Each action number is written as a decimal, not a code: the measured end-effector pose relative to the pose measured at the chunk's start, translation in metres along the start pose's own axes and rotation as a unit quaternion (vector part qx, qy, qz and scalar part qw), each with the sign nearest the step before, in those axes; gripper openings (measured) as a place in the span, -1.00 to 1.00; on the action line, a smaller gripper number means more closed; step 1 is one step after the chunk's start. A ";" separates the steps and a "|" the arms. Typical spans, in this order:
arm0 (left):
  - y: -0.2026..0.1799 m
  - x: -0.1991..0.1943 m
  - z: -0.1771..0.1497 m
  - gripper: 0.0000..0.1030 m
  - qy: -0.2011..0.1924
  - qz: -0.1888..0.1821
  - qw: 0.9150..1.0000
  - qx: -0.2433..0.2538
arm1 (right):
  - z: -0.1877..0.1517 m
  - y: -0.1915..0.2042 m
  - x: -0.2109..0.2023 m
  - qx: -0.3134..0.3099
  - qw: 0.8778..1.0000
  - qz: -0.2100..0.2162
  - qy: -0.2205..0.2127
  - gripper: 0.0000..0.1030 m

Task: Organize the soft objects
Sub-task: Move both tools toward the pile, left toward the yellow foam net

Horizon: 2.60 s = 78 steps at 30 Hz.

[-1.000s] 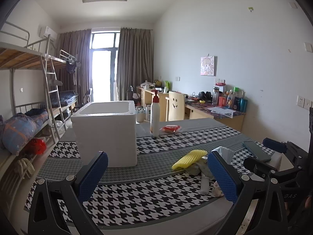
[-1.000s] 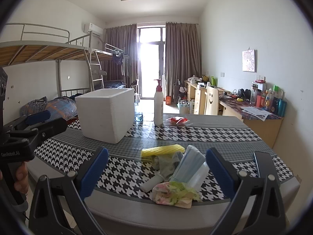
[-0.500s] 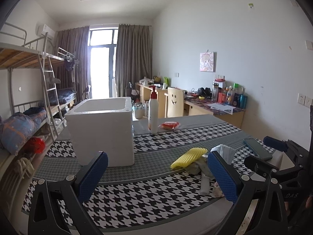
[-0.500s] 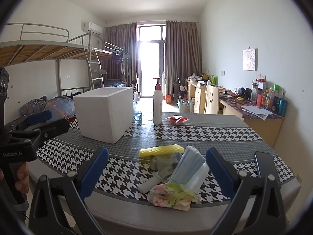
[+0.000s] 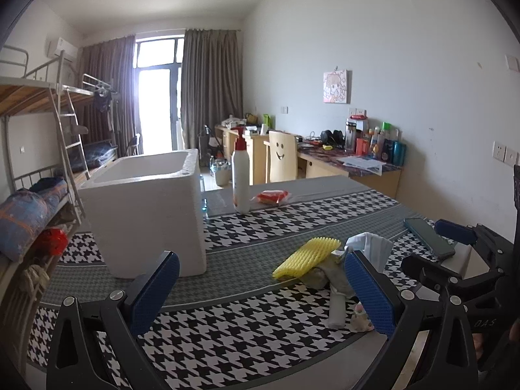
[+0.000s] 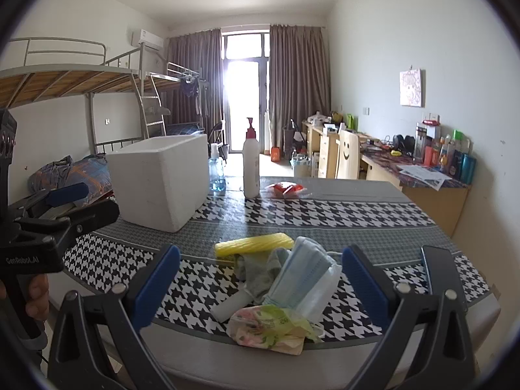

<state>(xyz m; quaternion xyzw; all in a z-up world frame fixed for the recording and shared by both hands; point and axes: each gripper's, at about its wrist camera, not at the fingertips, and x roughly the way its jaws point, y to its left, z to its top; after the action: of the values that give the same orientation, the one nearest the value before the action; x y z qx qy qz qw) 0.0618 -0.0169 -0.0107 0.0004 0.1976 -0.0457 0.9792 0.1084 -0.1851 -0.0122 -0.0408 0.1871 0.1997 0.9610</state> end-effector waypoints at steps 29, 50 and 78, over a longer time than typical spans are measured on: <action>-0.030 0.076 0.002 0.98 0.084 -0.032 0.994 0.059 | -0.005 -0.044 0.028 0.032 0.999 -0.014 0.029 0.93; -0.047 0.138 -0.004 0.55 0.169 -0.069 0.979 0.089 | -0.016 -0.066 0.047 0.057 0.997 -0.021 0.052 0.93; -0.040 0.176 -0.009 -0.66 0.224 -0.108 0.967 0.046 | -0.021 -0.076 0.064 0.077 0.994 -0.015 0.076 0.93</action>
<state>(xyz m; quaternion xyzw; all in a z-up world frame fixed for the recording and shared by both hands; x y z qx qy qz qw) 0.2163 -0.0725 -0.0865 0.0349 0.4088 -0.1586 0.8980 0.1857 -0.2350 -0.0555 0.0156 0.2742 0.1663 0.9471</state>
